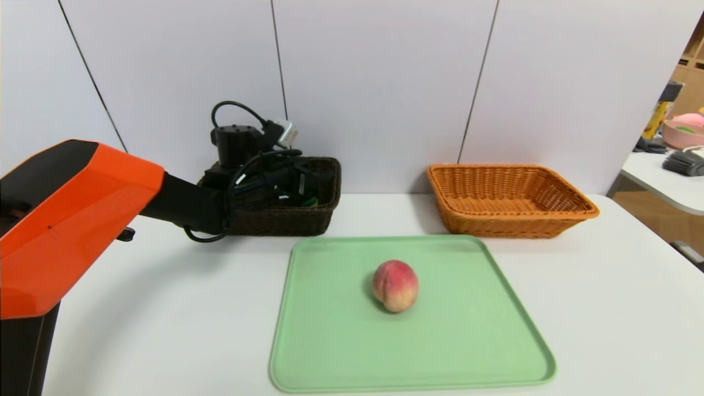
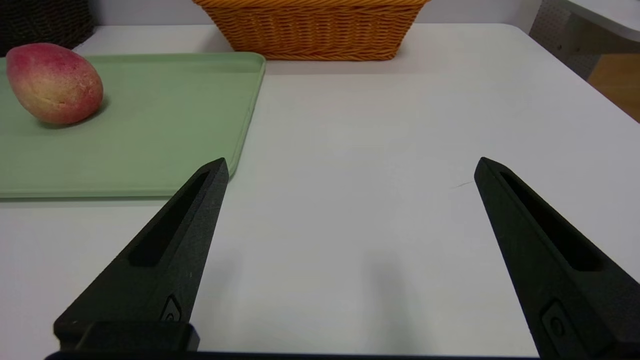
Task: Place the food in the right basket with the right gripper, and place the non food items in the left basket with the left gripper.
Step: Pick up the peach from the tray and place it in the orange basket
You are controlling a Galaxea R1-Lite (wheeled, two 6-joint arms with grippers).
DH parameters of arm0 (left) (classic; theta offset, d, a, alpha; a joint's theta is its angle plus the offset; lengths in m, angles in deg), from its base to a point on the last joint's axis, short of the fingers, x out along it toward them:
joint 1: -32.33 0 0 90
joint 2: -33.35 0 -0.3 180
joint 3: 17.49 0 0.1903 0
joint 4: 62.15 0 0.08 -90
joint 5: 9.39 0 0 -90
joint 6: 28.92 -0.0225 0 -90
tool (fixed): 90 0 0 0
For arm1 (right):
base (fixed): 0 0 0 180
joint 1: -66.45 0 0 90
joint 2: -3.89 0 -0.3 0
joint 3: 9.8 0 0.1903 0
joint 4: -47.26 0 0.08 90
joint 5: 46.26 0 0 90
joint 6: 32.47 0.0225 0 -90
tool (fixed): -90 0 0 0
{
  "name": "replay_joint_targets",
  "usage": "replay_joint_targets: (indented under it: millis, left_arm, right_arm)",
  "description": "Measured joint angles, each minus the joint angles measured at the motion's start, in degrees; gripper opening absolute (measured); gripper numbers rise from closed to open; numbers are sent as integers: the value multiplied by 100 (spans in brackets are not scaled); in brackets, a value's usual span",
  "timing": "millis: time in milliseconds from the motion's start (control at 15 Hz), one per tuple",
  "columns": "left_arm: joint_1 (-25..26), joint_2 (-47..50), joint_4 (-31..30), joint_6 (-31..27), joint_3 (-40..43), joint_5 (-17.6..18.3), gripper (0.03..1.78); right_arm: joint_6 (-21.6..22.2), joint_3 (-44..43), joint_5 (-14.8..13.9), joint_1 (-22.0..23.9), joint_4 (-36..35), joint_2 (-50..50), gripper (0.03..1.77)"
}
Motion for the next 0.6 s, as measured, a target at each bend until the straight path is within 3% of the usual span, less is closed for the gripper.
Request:
replay_joint_targets:
  millis: [600]
  left_arm:
    - [129, 1431, 171, -6, 1348, -11, 162]
  right_arm:
    - [-5, 0, 0, 2, 0, 0, 170]
